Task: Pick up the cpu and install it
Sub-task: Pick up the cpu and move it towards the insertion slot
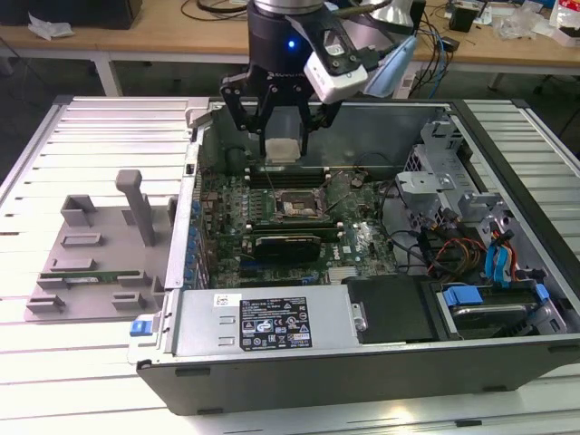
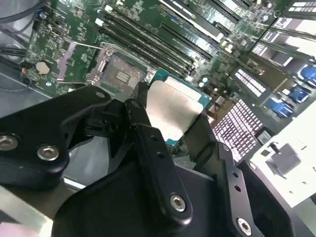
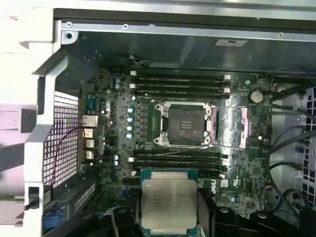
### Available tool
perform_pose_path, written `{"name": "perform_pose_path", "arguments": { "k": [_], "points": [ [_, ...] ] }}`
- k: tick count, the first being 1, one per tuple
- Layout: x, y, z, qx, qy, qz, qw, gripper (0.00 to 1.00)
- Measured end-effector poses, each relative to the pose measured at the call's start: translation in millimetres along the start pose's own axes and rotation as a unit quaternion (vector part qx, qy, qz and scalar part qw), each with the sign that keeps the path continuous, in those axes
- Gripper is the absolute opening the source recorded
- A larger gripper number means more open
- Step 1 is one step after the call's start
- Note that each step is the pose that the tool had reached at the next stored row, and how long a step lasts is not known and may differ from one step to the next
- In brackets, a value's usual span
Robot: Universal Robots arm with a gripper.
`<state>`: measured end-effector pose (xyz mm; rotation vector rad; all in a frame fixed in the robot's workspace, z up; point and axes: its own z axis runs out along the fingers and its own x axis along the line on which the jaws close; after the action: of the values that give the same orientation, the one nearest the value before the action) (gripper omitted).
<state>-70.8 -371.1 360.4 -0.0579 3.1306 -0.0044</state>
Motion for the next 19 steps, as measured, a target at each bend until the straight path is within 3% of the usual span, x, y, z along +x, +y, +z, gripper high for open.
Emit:
{"name": "perform_pose_path", "arguments": {
  "k": [10, 15, 19],
  "points": [
    [-16.4, 2.4, 6.0, 0.0, 0.0007, 0.0, 1.0, 0.55],
    [-32.9, 5.6, 12.3, -0.0001, 0.0015, 0.0, 1.0, 0.55],
    [-41.3, 8.7, 15.2, -0.0001, 0.0018, 0.0, 1.0, 0.55]
  ]
}}
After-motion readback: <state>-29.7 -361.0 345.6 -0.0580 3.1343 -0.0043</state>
